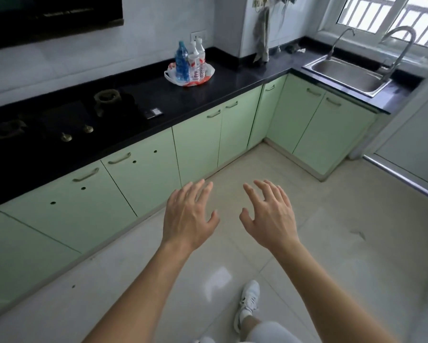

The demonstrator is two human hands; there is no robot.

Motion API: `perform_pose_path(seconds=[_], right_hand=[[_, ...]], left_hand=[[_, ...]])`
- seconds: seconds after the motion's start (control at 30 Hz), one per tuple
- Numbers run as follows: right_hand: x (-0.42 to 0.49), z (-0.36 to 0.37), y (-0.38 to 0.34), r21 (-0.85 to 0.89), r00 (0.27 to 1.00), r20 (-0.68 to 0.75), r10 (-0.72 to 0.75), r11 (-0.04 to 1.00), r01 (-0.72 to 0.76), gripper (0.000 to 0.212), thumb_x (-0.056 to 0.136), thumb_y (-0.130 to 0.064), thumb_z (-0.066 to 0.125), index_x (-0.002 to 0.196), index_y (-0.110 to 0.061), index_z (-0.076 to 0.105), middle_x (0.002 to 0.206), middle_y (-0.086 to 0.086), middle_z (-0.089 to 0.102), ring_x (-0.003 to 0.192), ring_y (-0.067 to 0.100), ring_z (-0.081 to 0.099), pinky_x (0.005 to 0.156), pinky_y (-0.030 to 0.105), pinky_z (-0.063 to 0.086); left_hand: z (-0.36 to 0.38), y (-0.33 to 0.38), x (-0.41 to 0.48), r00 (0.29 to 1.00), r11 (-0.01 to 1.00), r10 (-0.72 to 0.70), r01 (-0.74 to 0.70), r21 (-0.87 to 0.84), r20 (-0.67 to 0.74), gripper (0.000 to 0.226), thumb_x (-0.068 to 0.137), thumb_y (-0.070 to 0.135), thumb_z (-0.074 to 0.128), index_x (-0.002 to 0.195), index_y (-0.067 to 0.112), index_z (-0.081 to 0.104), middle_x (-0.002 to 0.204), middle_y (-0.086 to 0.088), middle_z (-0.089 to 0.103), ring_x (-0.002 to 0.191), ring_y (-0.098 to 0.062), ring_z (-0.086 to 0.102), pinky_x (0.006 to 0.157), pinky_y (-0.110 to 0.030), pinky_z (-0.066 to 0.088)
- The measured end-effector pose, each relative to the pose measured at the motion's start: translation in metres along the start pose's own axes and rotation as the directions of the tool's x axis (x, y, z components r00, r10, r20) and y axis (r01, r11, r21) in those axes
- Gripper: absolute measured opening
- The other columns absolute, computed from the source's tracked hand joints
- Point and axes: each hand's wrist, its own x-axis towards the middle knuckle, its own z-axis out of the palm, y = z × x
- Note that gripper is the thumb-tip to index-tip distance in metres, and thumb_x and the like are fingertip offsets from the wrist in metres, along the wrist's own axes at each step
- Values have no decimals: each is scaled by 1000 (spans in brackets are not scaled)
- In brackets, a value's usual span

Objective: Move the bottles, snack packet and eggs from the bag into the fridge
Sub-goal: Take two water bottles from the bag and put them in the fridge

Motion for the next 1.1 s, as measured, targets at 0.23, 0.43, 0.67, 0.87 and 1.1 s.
perform_pose_path(seconds=[0.23,0.43,0.67,0.87,1.1], right_hand=[[50,16,60,28,999,-12,47,999,-47,58,85,-41,55,139,-19,56,141,14,58,136,35,49,116,52,36],[130,27,138,50,998,-30,61,997,-59,58,84,-40,53,137,-18,57,140,14,58,135,35,49,115,53,37],[219,27,217,27,1000,-20,-20,999,20,59,85,-43,43,136,-18,58,139,14,59,135,34,50,114,53,39],[272,45,249,80,999,-27,-43,996,45,57,82,-39,53,135,-19,59,137,13,60,134,33,52,114,52,38],[339,68,267,95,997,14,-75,993,73,57,83,-41,52,136,-19,59,137,13,60,134,34,52,114,53,38]], left_hand=[[27,36,79,999,999,44,-45,16,22,68,85,52,44,147,23,43,148,-2,51,136,-25,46,111,-45,38],[57,83,176,999,999,40,-40,12,33,69,84,51,43,147,25,41,149,-2,49,136,-25,45,110,-46,38],[83,130,270,999,1000,2,-3,29,46,68,87,53,41,150,27,38,153,-1,45,140,-23,41,113,-45,36],[101,140,319,998,998,-53,52,24,46,67,85,53,41,147,26,43,150,0,49,138,-24,44,112,-44,37],[118,128,384,995,996,-85,84,28,45,68,85,52,41,147,24,44,149,-1,50,137,-24,45,112,-44,37]])
